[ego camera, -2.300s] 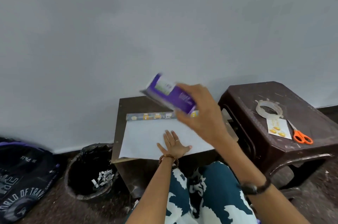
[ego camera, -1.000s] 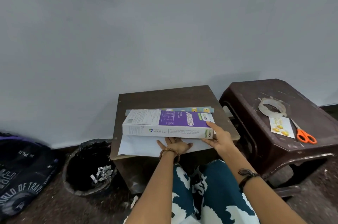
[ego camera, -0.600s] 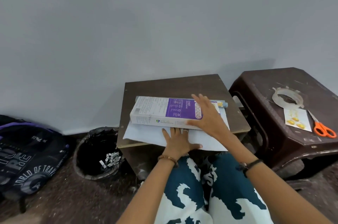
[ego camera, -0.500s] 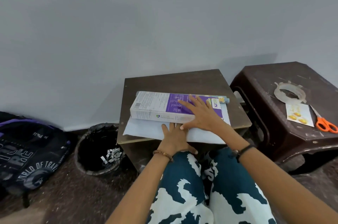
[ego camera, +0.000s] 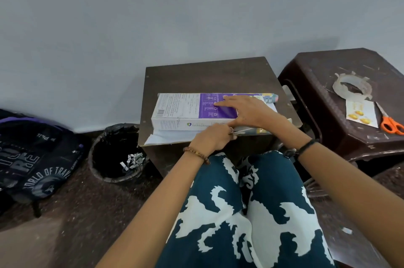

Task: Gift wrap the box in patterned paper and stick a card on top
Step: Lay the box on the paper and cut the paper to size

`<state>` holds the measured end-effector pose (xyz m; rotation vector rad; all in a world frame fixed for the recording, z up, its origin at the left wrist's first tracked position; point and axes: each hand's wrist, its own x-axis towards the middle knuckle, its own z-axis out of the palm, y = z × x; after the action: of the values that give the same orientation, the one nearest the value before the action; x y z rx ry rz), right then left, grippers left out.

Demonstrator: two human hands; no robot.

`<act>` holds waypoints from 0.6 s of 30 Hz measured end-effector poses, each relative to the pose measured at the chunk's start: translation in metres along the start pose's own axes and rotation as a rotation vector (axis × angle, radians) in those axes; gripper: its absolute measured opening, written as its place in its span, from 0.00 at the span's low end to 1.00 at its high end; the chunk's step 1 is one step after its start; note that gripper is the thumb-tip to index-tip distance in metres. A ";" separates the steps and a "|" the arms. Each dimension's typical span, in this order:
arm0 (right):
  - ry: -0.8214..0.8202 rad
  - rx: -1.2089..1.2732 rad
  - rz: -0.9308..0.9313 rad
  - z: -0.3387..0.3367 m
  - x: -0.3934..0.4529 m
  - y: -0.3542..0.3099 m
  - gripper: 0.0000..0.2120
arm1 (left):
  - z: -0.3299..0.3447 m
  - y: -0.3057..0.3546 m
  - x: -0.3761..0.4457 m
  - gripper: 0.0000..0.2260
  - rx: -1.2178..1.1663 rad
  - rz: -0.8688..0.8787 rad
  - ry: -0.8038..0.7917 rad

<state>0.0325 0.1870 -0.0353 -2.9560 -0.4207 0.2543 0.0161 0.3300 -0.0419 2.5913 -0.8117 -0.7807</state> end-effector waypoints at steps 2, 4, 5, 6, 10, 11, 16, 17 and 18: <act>-0.015 -0.037 -0.001 0.002 -0.001 -0.001 0.34 | -0.004 0.007 -0.010 0.15 -0.046 0.023 -0.034; -0.008 -0.075 0.009 0.004 0.000 0.001 0.35 | -0.004 0.014 -0.018 0.15 -0.058 0.050 -0.065; -0.003 -0.086 0.021 0.004 0.002 0.002 0.35 | -0.003 0.017 -0.021 0.16 -0.052 0.052 -0.081; -0.001 -0.091 0.033 0.004 0.003 0.002 0.36 | -0.002 0.020 -0.025 0.16 -0.048 0.044 -0.094; -0.006 -0.085 0.039 0.001 0.006 0.001 0.36 | -0.005 0.035 -0.034 0.18 -0.018 0.024 -0.119; -0.013 -0.086 0.032 0.002 0.004 0.000 0.35 | -0.006 0.038 -0.035 0.18 -0.017 0.024 -0.137; -0.027 -0.095 -0.001 0.007 -0.015 0.001 0.32 | -0.022 0.050 -0.046 0.24 -0.178 0.018 -0.355; -0.017 -0.089 -0.013 0.007 -0.019 0.002 0.30 | -0.031 0.048 -0.048 0.22 -0.302 0.041 -0.352; 0.004 -0.052 -0.023 0.007 -0.022 0.003 0.30 | -0.041 0.045 -0.048 0.19 -0.397 0.088 -0.279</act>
<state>0.0108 0.1784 -0.0392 -2.9999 -0.4677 0.2378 -0.0121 0.3285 0.0297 2.1130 -0.7487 -1.1628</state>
